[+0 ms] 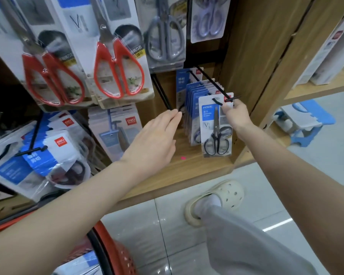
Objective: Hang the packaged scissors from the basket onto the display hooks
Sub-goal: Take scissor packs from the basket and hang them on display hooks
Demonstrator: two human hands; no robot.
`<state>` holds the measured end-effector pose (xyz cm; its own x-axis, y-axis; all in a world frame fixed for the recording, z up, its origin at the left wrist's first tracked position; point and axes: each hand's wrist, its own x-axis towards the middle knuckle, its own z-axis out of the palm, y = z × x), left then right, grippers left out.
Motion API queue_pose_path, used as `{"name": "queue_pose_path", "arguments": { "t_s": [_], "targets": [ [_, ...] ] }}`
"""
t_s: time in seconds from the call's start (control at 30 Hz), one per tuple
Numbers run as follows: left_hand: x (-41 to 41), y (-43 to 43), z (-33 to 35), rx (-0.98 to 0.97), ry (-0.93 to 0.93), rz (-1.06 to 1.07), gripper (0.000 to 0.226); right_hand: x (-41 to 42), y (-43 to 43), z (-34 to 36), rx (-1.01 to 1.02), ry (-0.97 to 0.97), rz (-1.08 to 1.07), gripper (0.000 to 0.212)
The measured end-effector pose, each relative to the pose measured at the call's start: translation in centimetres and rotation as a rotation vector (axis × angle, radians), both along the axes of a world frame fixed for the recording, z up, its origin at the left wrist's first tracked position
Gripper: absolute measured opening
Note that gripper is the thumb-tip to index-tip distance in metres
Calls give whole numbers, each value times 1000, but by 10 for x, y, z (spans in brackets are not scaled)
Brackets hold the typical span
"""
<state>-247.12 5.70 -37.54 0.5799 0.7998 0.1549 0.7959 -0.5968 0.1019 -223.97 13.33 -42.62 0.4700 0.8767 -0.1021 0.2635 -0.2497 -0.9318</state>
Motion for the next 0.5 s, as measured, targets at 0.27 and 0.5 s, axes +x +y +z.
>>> {"name": "queue_pose_path", "arguments": {
  "t_s": [0.27, 0.5],
  "targets": [
    [-5, -2, 3, 11, 13, -27, 62, 2, 16, -4, -8, -77, -111, 33],
    [-28, -28, 7, 103, 47, -38, 41, -25, -43, -2, -156, -567, 194, 28]
  ]
}}
